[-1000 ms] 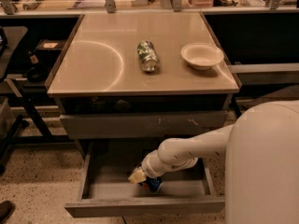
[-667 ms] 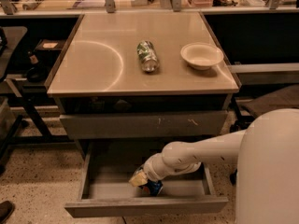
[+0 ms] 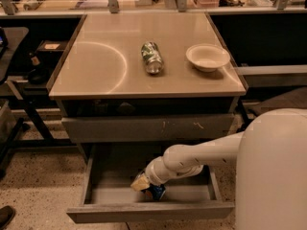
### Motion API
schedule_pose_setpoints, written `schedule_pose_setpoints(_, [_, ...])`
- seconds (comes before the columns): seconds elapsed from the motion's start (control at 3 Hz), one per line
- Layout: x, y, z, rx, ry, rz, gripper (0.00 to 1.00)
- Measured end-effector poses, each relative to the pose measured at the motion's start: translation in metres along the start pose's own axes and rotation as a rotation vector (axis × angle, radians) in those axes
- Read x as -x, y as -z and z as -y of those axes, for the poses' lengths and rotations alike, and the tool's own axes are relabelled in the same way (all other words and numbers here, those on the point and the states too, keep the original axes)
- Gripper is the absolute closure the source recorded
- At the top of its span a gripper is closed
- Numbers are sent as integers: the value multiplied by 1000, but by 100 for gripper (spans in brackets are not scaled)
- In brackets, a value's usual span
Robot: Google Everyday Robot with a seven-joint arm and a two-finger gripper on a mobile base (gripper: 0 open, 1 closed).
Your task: Place pepsi can into middle drawer
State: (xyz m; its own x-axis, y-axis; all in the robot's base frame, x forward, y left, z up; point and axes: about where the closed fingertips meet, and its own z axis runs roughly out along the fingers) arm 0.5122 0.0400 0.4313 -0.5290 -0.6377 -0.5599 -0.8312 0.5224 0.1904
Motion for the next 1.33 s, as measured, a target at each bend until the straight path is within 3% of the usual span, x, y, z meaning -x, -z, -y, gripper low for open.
schedule_pose_setpoints(0.33, [-8, -23, 12, 2, -12, -20, 100])
schedule_pose_setpoints(0.67, [-9, -25, 12, 13, -16, -17, 100])
schedule_pose_setpoints(1.33, [-9, -25, 12, 13, -16, -17, 58])
